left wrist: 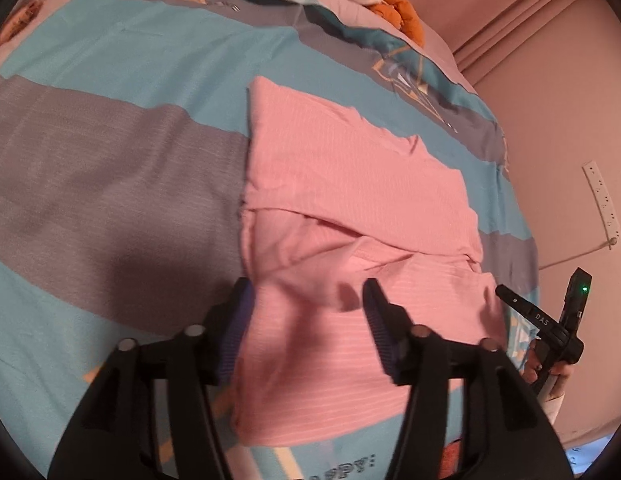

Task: Fold small clothes

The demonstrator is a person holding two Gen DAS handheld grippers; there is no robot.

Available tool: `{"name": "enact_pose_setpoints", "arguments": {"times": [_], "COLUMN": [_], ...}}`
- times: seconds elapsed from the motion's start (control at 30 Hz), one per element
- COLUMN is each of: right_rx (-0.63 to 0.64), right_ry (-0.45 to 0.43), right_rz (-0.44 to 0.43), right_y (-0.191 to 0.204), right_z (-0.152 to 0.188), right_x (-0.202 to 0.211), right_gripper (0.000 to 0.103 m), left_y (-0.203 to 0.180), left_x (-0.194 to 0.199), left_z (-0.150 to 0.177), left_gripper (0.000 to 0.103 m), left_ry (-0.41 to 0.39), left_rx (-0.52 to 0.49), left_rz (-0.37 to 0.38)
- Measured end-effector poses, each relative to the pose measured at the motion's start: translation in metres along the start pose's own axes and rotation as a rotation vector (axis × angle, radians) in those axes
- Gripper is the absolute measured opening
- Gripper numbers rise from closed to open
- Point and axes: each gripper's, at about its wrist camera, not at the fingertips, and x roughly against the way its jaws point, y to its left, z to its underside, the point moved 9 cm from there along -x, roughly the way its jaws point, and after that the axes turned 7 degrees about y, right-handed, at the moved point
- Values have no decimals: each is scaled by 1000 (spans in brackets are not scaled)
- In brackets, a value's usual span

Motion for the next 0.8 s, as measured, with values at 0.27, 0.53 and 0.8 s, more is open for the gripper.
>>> {"name": "enact_pose_setpoints", "arguments": {"times": [0.27,0.53,0.8], "right_rx": [-23,-72,-152], "right_ry": [27,-55,-119], "right_rz": [-23,-96,-83], "right_y": [-1,8,-10], "right_z": [-2,-7,-6], "right_x": [-18,7,22], "right_gripper": [41,7,7], "left_y": [12,6,1], "left_x": [10,14,22], "left_z": [-4,-4,-10], "left_gripper": [59,65,69], "left_ry": [-17,-26,-41], "left_rx": [18,4,-10], "left_rz": [23,58,80]}}
